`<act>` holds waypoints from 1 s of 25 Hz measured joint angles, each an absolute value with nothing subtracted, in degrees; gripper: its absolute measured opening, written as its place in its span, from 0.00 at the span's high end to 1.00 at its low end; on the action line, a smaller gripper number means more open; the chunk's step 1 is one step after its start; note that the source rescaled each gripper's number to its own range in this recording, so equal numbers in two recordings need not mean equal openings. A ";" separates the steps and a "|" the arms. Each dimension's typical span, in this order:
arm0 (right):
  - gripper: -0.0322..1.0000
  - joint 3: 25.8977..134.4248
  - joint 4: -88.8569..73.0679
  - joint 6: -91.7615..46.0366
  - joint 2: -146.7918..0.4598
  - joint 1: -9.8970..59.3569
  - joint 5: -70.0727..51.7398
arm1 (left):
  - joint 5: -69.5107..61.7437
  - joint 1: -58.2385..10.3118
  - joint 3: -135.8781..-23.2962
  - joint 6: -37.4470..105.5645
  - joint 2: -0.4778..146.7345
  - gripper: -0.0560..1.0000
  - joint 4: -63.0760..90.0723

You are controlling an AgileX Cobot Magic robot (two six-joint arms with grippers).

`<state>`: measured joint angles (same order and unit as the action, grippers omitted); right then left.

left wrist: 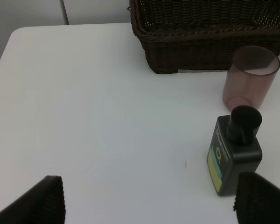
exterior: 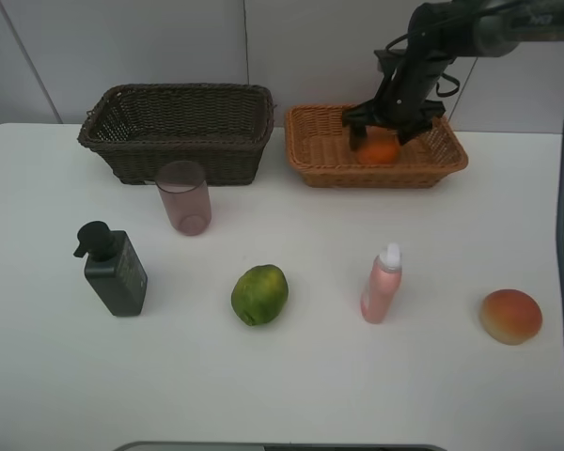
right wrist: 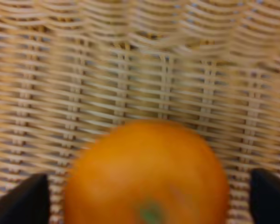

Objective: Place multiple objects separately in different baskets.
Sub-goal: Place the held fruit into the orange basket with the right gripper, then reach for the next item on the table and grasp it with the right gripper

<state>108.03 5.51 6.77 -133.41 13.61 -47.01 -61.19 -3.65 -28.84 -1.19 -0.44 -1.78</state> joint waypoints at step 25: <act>0.00 83.32 5.51 6.53 -105.96 14.18 -49.64 | -61.19 -3.65 -28.84 -1.19 -0.44 0.05 -1.78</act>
<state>83.32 5.51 6.53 -105.96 14.18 -49.64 -61.19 -3.65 -28.84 -1.19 -0.44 -1.78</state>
